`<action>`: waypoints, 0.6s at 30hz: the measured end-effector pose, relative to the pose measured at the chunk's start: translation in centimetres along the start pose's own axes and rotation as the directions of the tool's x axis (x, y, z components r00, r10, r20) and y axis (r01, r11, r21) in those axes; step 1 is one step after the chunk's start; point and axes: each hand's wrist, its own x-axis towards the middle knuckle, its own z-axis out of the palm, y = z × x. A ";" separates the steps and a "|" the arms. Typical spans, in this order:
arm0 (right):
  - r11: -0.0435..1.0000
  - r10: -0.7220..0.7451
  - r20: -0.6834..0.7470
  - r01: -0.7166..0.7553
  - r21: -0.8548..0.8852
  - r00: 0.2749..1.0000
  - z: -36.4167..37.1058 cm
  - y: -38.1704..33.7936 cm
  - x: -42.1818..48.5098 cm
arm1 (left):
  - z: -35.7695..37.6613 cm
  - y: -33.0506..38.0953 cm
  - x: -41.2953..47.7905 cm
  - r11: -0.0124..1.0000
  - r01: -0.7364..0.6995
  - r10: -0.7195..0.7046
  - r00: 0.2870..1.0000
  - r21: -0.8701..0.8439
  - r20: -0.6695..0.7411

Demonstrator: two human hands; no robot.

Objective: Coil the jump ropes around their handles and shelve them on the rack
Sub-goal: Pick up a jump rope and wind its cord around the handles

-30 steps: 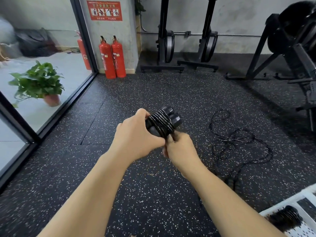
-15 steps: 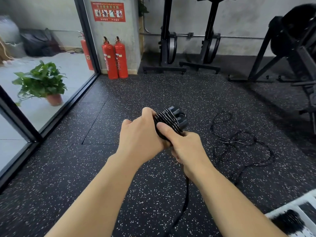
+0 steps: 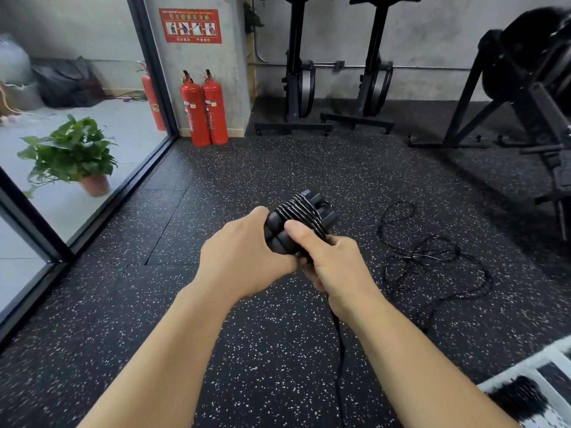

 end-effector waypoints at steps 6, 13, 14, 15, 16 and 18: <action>0.974 0.004 0.094 0.017 -0.227 0.996 -0.5 -0.3 0.0 | -0.4 -0.6 0.6 0.990 0.110 -0.109 0.994 -0.092 0.012; 0.715 -0.167 0.174 0.241 -0.656 0.970 -0.8 0.2 -0.2 | -1.3 -2.8 1.3 0.962 0.258 -0.261 0.965 -0.086 -0.027; 0.672 -0.197 0.181 0.267 -0.691 0.963 -0.8 0.1 -0.2 | -1.4 -3.1 1.4 0.960 0.267 -0.270 0.962 -0.080 -0.032; 0.632 -0.228 0.189 0.293 -0.718 0.955 -0.8 -0.1 -0.3 | -1.5 -3.3 1.4 0.959 0.274 -0.277 0.960 -0.074 -0.036; 0.596 -0.260 0.198 0.319 -0.737 0.945 -0.7 -0.4 -0.4 | -1.5 -3.4 1.4 0.958 0.277 -0.280 0.959 -0.067 -0.041; 0.537 -0.320 0.223 0.370 -0.758 0.921 -0.6 -0.8 -0.7 | -1.5 -3.4 1.5 0.960 0.278 -0.279 0.959 -0.042 -0.044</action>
